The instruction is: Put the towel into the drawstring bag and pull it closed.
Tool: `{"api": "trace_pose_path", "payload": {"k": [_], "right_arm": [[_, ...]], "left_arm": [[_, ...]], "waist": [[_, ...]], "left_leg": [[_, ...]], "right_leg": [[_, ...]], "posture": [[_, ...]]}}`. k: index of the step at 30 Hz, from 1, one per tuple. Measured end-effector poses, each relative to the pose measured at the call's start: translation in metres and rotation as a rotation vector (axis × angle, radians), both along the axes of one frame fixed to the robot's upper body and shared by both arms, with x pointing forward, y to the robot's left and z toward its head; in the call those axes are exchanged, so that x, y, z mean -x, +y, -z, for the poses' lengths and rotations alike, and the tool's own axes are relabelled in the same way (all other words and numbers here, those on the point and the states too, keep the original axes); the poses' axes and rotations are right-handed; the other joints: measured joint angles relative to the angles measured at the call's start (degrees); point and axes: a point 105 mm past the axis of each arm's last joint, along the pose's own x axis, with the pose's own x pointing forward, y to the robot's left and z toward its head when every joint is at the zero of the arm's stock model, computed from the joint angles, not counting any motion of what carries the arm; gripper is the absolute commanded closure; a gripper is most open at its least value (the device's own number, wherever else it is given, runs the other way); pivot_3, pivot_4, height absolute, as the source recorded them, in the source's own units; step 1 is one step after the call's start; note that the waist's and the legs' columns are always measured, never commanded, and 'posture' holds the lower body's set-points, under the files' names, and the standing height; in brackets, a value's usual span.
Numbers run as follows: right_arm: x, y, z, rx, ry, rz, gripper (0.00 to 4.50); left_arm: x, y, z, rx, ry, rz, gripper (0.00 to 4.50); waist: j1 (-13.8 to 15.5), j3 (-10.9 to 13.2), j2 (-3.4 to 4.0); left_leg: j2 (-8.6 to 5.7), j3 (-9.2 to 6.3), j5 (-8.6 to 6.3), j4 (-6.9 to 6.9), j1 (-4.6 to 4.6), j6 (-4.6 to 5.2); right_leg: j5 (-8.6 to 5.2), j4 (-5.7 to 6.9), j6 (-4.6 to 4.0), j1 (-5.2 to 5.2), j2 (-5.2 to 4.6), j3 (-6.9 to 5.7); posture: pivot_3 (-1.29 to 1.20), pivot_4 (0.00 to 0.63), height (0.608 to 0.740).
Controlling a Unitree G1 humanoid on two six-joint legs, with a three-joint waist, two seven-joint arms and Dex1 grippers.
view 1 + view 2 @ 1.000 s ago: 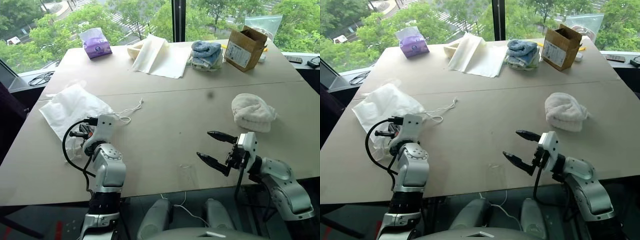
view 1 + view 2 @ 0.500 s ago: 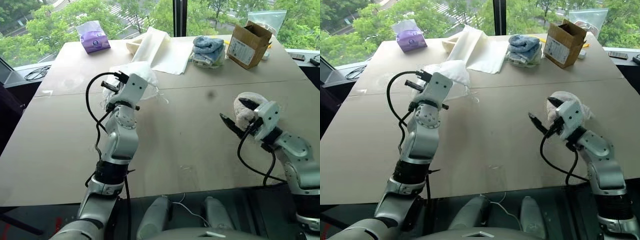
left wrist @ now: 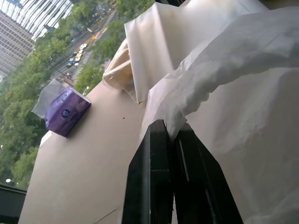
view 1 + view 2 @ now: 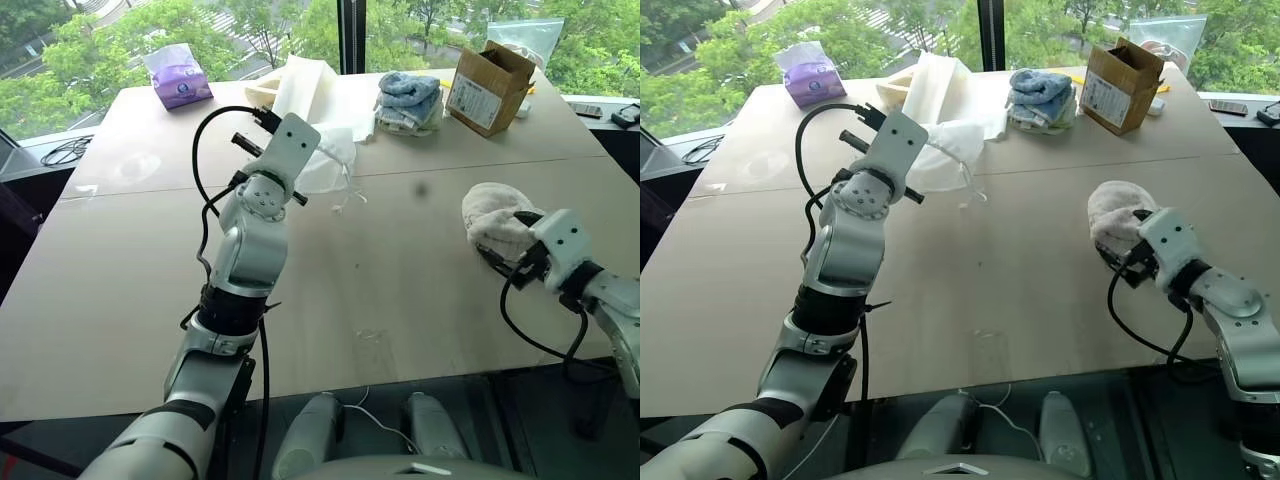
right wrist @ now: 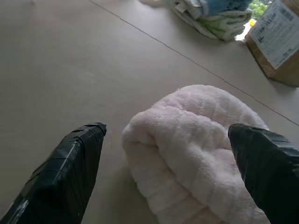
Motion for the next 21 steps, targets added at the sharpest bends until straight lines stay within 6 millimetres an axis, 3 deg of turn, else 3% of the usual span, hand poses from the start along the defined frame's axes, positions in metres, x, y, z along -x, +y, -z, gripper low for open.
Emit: {"api": "trace_pose_path", "payload": {"k": [3, 8, 14, 21], "right_arm": [[-0.007, 0.012, 0.005, 0.067, -0.010, -0.063, 0.00], [-0.034, -0.013, 0.028, 0.290, -0.043, 0.044, 0.00], [-0.042, -0.014, 0.029, 0.321, -0.103, 0.069, 0.00], [-0.057, -0.039, 0.027, 0.361, -0.159, 0.242, 0.00]], "left_arm": [[0.001, 0.001, -0.003, 0.024, 0.037, -0.013, 4.48], [0.002, 0.000, -0.004, 0.021, 0.045, -0.019, 4.48], [0.004, 0.003, 0.002, 0.000, 0.051, -0.024, 4.48], [0.005, 0.004, 0.000, -0.004, 0.044, -0.029, 4.48]], "waist": [[0.00, 0.01, -0.02], [0.21, 0.02, -0.04], [0.04, 0.03, -0.07], [0.39, 0.03, -0.07]], "left_leg": [[0.00, -0.01, 0.00, 0.03, 0.00, 0.00], [-0.01, -0.04, 0.00, 0.05, 0.00, -0.01], [0.00, 0.02, 0.01, 0.19, 0.03, -0.01], [-0.03, -0.05, 0.01, 0.57, 0.02, 0.01]], "right_leg": [[0.00, 0.00, 0.00, 0.02, 0.00, -0.01], [0.00, 0.00, 0.00, 0.01, -0.01, -0.03], [0.02, 0.02, 0.01, 0.07, 0.00, 0.03], [0.11, 0.10, 0.11, 0.25, 0.04, 0.01]], "posture": [[0.00, 0.150, 0.740], [0.00, 0.150, 0.740], [0.00, 0.150, 0.740], [0.00, 0.150, 0.740]]}}
